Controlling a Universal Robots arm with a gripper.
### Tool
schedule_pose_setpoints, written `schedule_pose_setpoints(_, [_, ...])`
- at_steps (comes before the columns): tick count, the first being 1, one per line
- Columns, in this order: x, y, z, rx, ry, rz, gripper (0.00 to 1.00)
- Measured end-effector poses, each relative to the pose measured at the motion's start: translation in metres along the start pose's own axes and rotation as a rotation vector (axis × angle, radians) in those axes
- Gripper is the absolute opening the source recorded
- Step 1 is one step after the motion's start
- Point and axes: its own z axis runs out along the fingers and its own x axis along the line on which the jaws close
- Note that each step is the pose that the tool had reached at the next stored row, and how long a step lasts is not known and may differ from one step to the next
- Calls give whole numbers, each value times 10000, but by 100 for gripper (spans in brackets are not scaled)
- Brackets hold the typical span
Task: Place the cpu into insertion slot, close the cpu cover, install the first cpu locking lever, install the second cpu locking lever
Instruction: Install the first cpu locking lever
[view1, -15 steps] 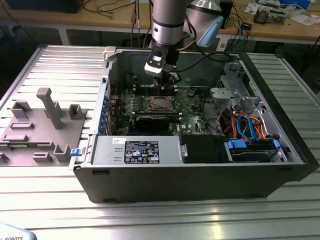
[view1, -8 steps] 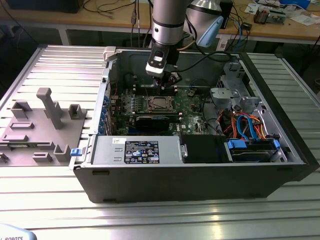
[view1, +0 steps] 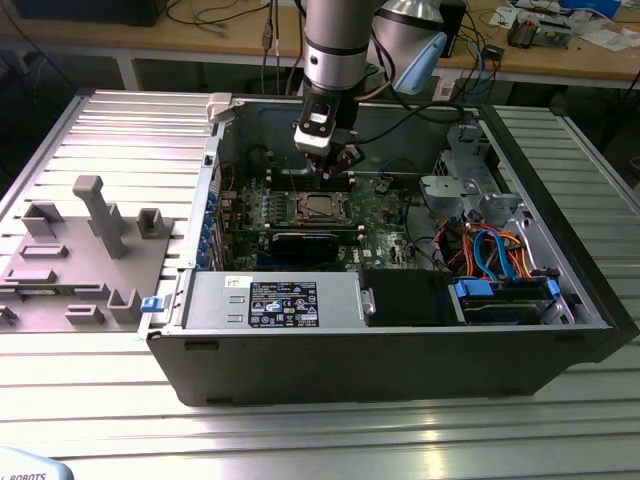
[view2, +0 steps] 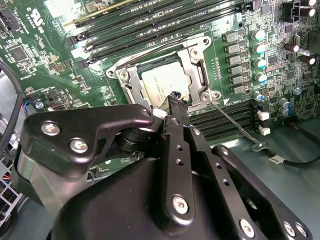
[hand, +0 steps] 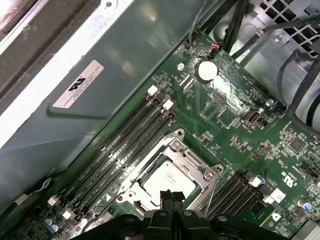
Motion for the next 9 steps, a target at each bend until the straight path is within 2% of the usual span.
schedule_pose_setpoints(9, [0,0,0,0,-2,-354,11])
